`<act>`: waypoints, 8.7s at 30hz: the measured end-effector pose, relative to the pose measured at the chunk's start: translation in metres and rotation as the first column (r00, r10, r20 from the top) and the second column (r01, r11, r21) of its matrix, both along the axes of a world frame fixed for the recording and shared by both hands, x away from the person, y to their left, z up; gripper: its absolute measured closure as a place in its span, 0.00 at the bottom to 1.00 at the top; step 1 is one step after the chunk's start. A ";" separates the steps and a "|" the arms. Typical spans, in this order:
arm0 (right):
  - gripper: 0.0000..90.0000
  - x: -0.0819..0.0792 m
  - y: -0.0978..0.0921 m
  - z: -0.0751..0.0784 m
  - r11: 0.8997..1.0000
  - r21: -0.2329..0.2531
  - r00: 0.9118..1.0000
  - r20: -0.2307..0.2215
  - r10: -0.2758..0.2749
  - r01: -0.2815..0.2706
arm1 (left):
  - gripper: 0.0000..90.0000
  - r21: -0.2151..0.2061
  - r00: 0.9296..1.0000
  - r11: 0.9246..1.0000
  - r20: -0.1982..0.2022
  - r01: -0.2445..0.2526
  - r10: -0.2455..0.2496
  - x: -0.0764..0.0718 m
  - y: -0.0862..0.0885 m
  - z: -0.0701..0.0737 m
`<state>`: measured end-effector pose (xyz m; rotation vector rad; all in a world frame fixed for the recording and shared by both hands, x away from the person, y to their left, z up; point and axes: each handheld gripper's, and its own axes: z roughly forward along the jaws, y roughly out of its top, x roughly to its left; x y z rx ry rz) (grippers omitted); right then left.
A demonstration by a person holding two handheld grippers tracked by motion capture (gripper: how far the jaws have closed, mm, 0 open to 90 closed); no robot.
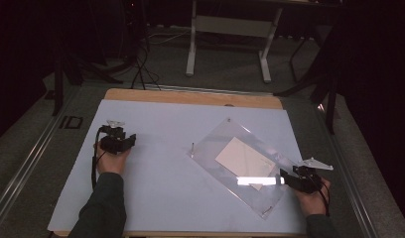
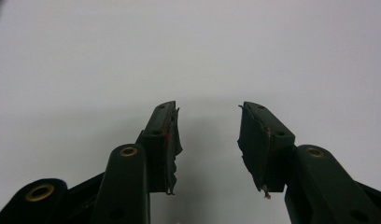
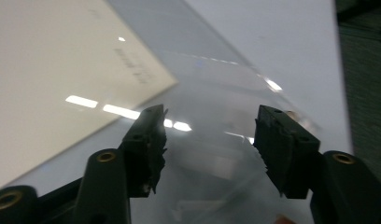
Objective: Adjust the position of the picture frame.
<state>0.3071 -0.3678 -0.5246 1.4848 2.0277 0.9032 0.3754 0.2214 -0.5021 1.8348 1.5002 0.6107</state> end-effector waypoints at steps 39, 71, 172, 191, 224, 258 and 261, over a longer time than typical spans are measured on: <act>0.84 -0.061 0.027 0.002 0.922 0.036 0.923 0.035 0.384 -0.385 | 0.57 -0.111 0.894 0.890 0.142 0.442 -0.426 0.002 -0.122 -0.007; 0.85 -0.091 0.025 -0.003 0.797 0.034 0.798 0.010 0.603 -0.603 | 0.83 -0.097 0.864 0.859 0.075 0.503 -0.498 0.012 -0.154 -0.020; 0.91 -0.059 0.312 0.011 0.416 -0.197 0.404 0.101 0.909 -0.888 | 0.69 -0.137 0.928 0.919 0.019 0.371 -0.372 0.108 -0.123 0.001; 0.94 0.005 0.373 0.004 0.516 -0.126 0.507 0.099 0.857 -0.847 | 0.65 -0.097 0.936 0.934 0.112 0.345 -0.334 0.056 -0.051 0.024; 0.63 0.072 0.264 0.019 0.698 0.000 0.692 0.129 0.710 -0.716 | 0.54 -0.111 0.921 0.924 0.185 0.365 -0.342 -0.048 -0.038 0.022; 0.69 0.150 0.244 0.016 0.854 0.037 0.849 0.136 0.510 -0.519 | 0.72 -0.021 0.902 0.912 0.157 0.410 -0.402 -0.111 -0.058 -0.009; 0.70 0.163 0.248 0.018 0.864 0.054 0.861 0.141 0.490 -0.500 | 0.73 -0.019 0.901 0.909 0.148 0.415 -0.408 -0.111 -0.059 -0.012</act>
